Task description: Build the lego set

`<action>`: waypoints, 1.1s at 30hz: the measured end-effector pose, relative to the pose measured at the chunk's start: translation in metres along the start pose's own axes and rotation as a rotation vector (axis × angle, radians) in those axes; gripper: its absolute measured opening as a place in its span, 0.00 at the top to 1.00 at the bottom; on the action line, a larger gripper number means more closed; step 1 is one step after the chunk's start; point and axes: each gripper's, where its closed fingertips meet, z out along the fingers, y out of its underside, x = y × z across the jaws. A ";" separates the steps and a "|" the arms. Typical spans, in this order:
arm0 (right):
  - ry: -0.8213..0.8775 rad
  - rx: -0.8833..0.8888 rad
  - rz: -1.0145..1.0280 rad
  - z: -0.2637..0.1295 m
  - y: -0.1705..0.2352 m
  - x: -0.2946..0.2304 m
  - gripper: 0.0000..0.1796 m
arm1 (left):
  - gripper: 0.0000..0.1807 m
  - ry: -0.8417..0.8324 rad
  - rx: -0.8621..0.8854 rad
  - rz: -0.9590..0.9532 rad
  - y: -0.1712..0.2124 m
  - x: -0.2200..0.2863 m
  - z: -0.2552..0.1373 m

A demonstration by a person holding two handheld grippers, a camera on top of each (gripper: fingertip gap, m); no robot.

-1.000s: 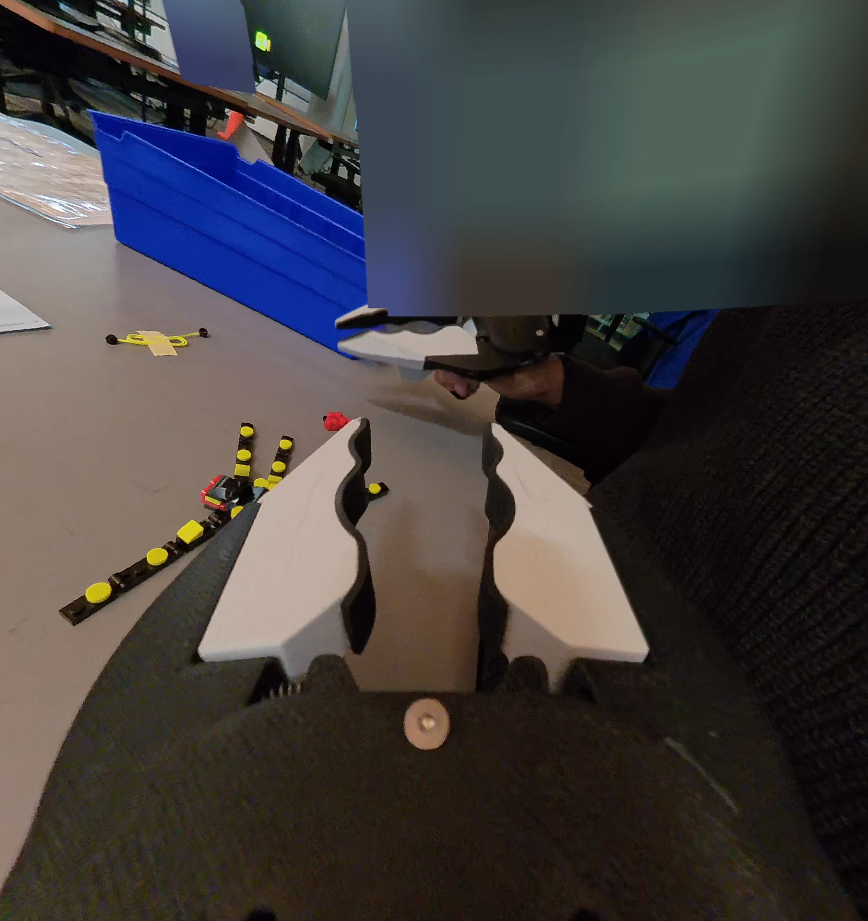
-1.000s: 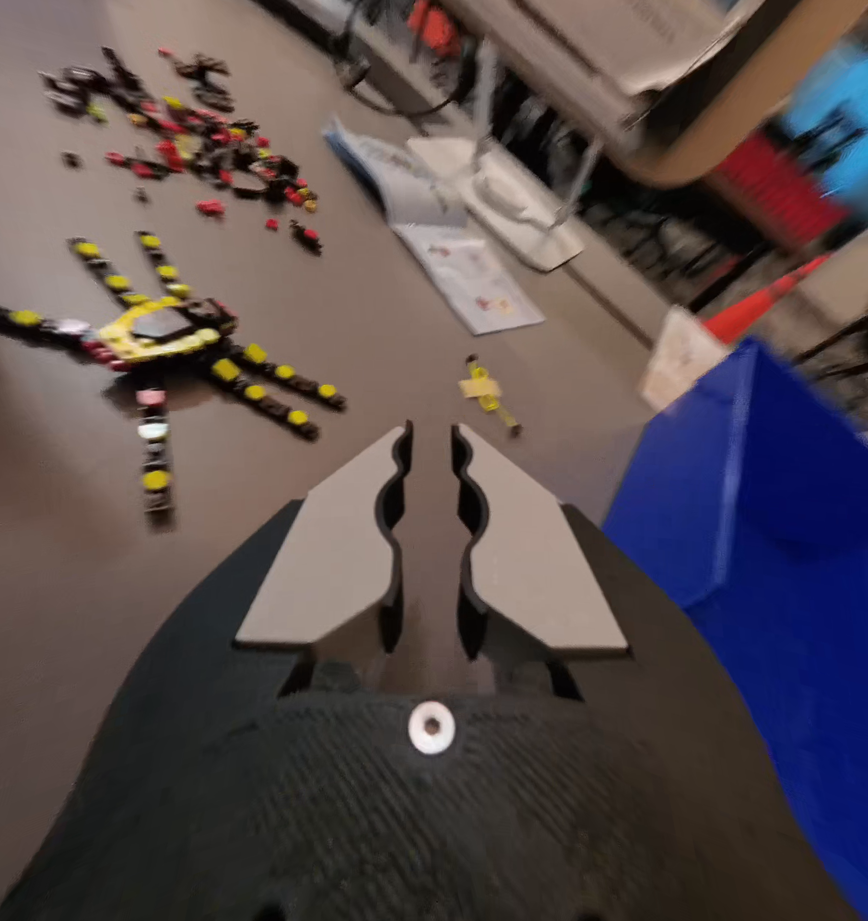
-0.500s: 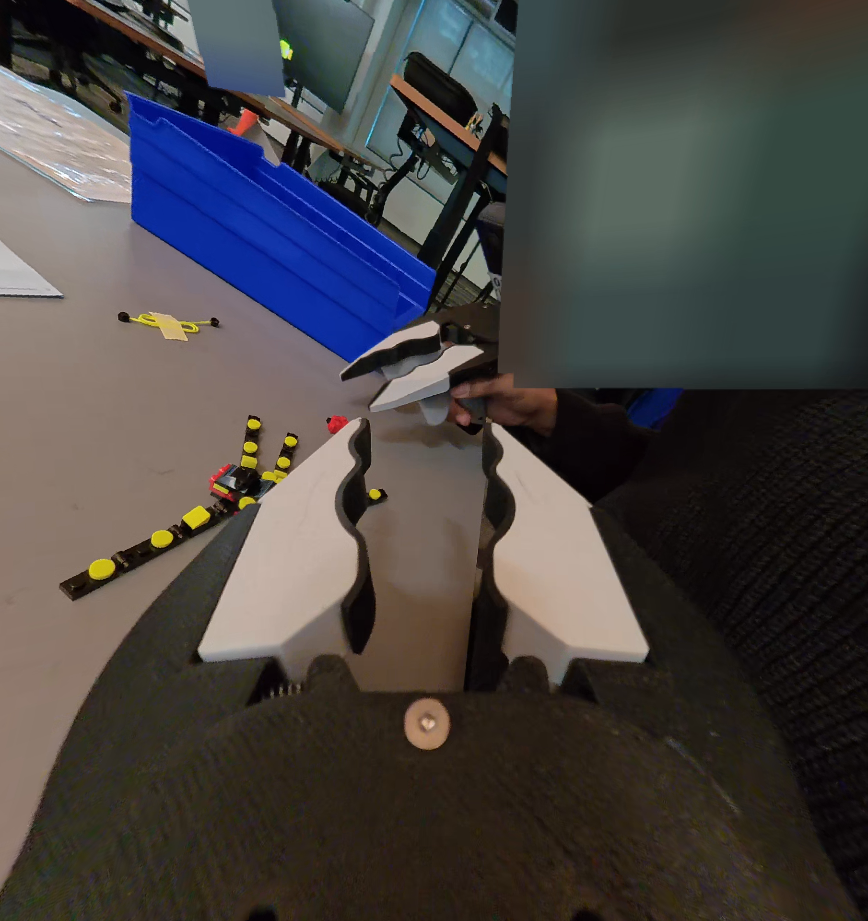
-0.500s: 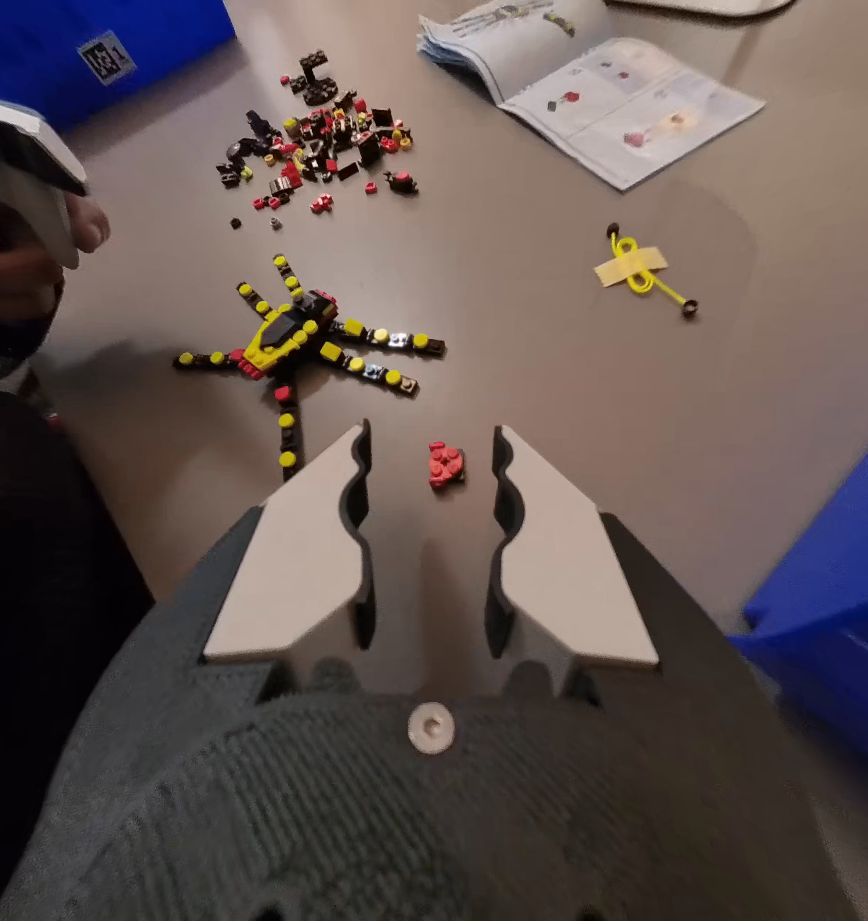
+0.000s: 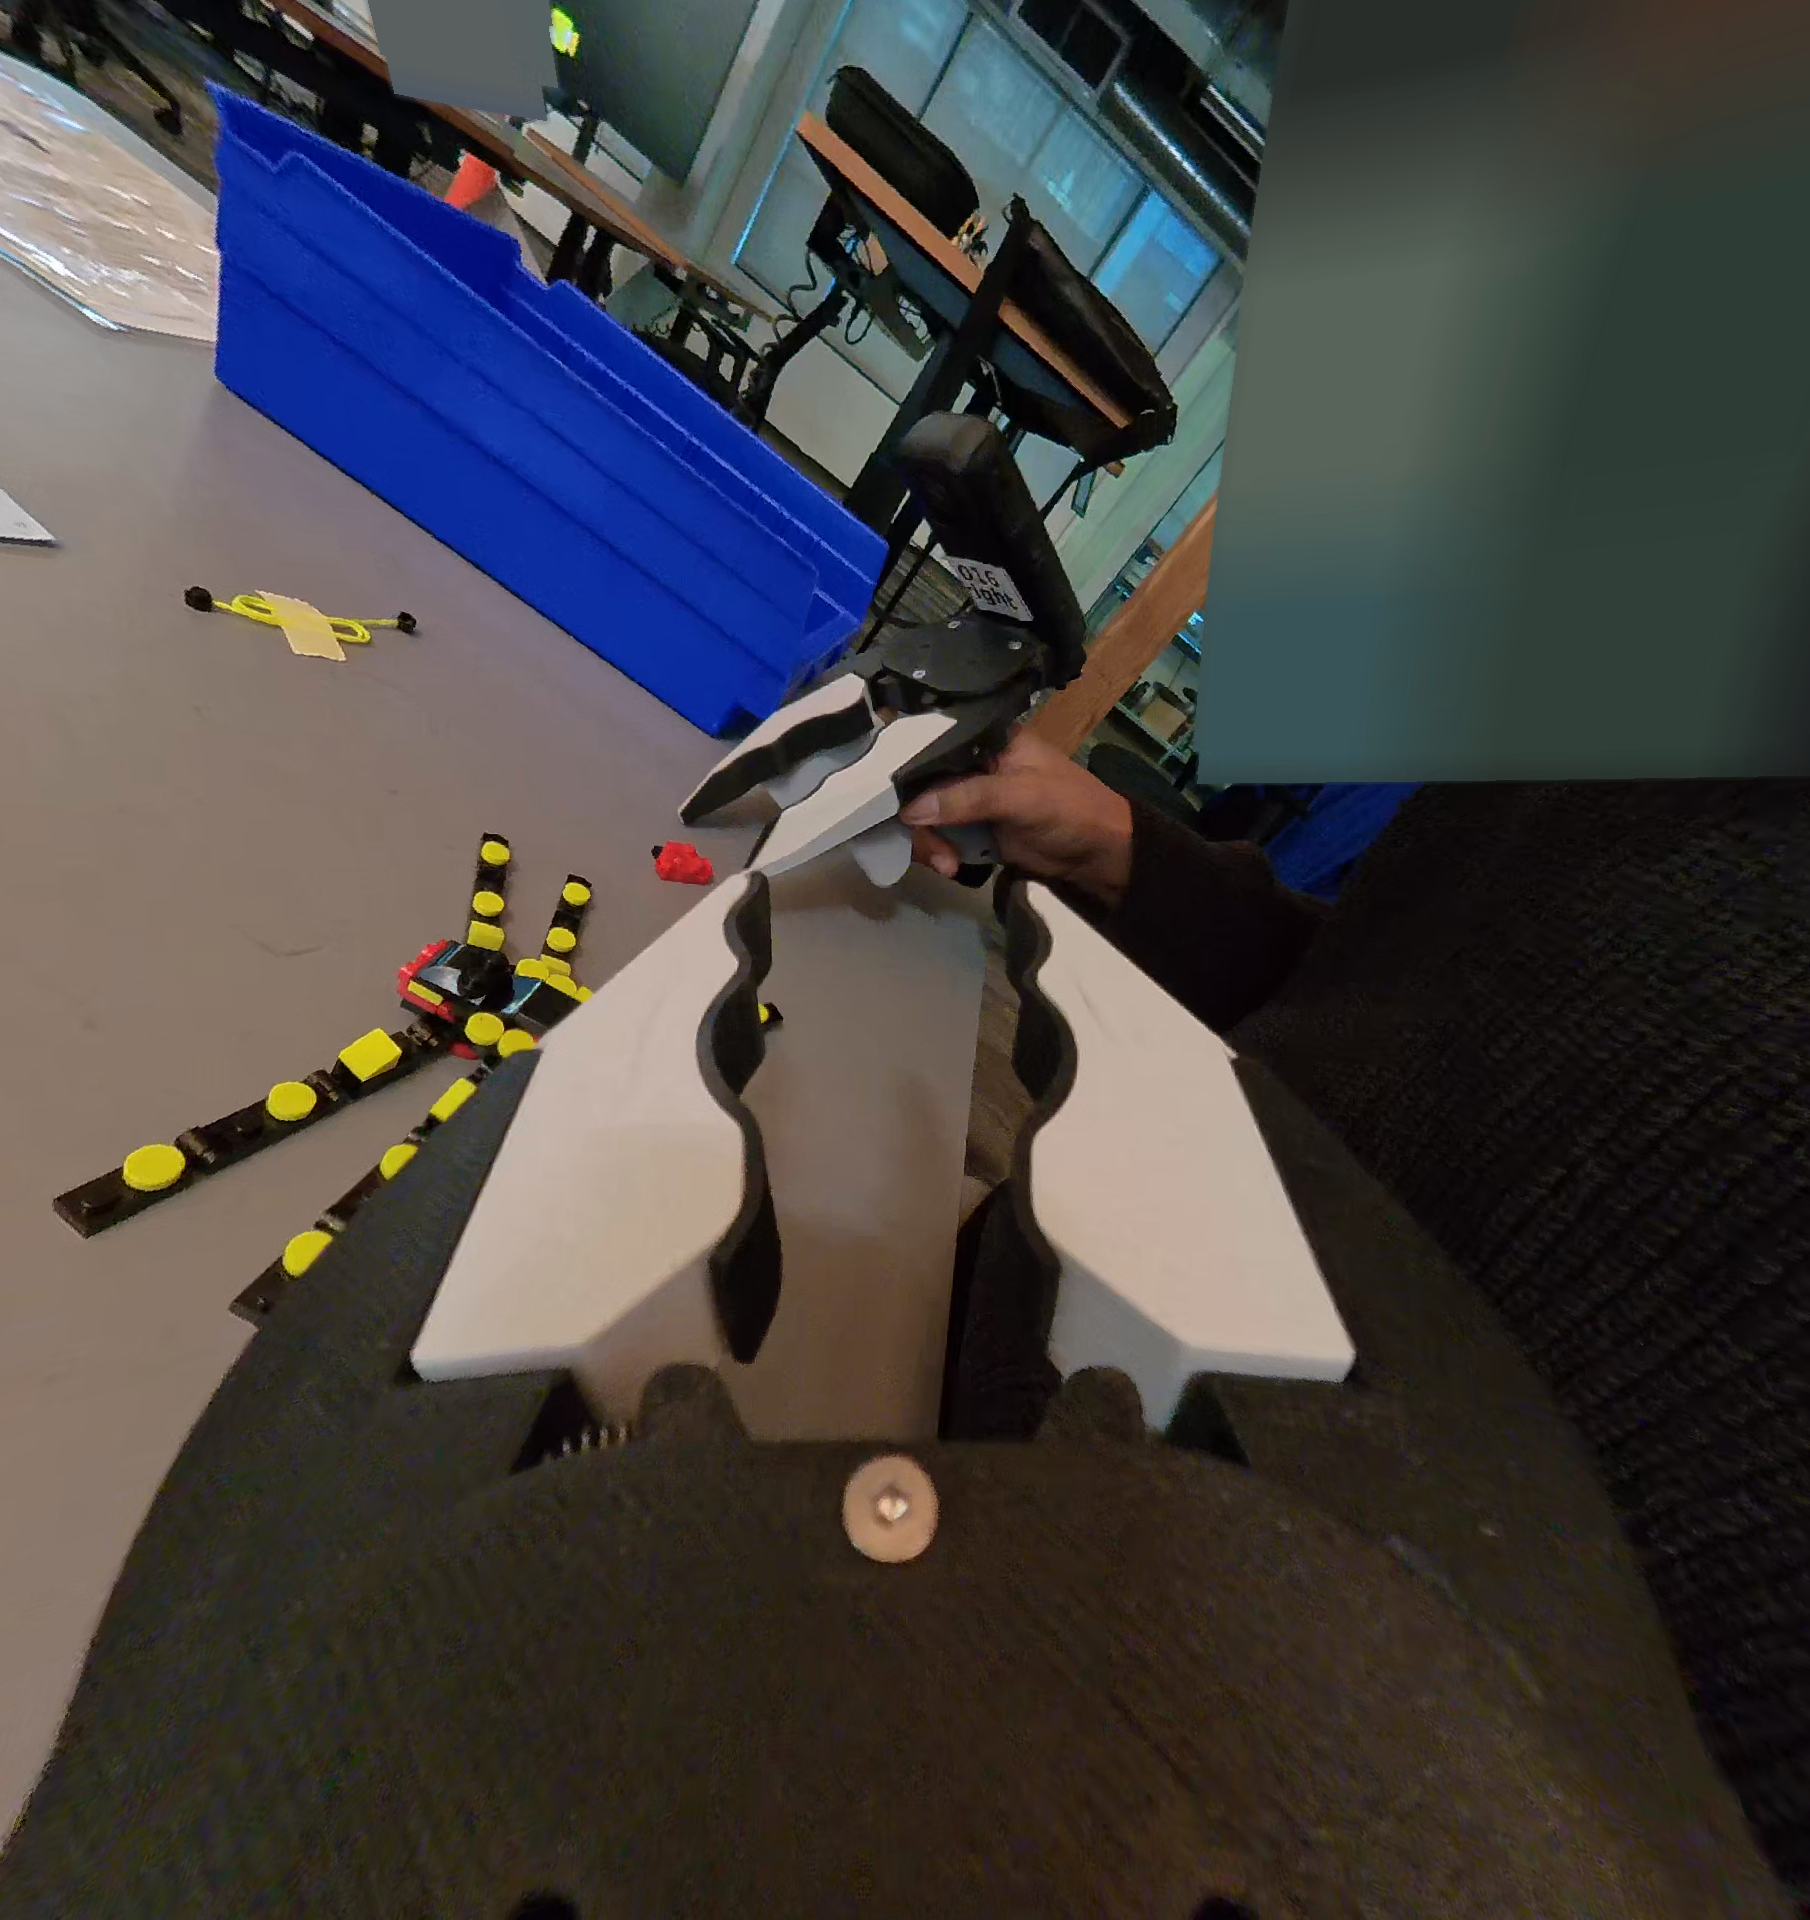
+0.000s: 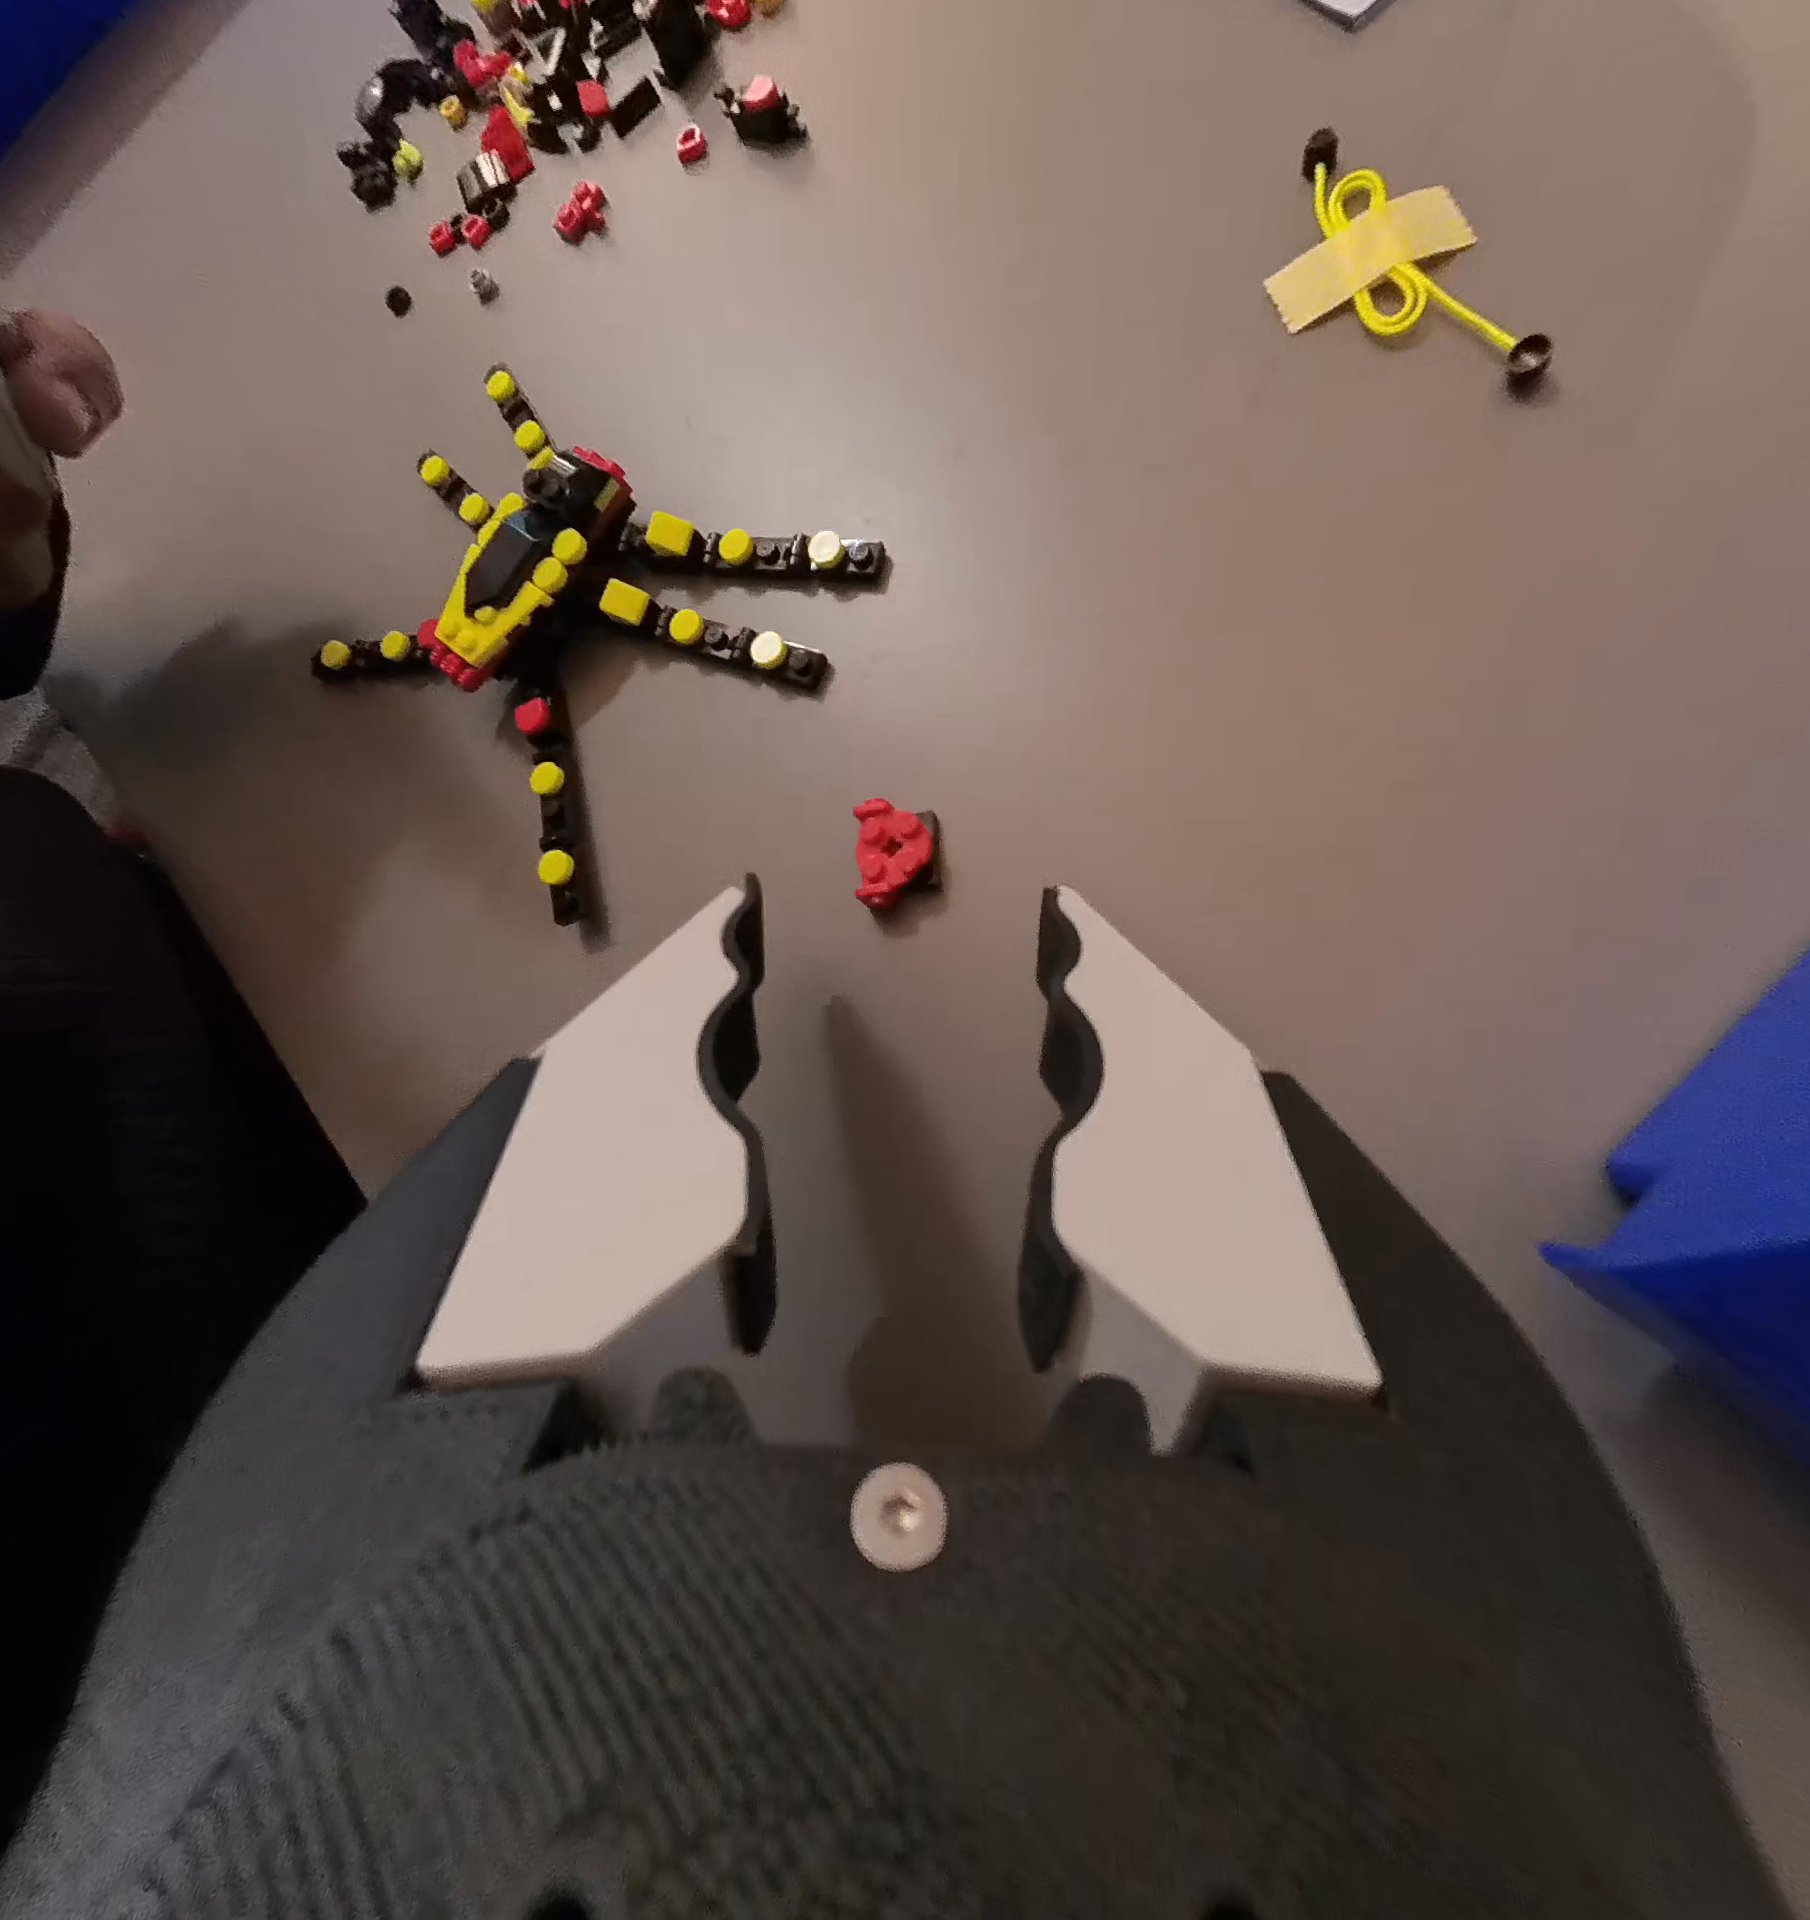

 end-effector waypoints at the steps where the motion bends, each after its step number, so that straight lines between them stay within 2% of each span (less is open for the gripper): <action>1: 0.005 -0.003 -0.004 0.000 0.000 0.001 0.72 | 0.76 0.004 -0.004 -0.006 0.001 0.000 0.000; 13: 0.115 -0.098 -0.244 0.002 0.009 0.003 0.75 | 0.75 0.040 -0.062 -0.026 0.011 0.006 0.004; 18: 0.048 -0.119 -0.334 0.006 0.014 -0.014 0.85 | 0.75 0.041 -0.065 -0.026 0.012 0.006 0.004; 22: -0.070 -0.098 -0.348 0.010 0.014 -0.036 0.87 | 0.75 0.040 -0.065 -0.030 0.012 0.005 0.005; 28: 0.011 0.042 -0.337 -0.003 -0.012 -0.022 0.87 | 0.75 0.039 -0.066 -0.037 0.012 0.004 0.005; 33: 0.092 0.025 -0.307 -0.002 -0.012 -0.008 0.86 | 0.75 0.041 -0.065 -0.048 0.012 0.003 0.006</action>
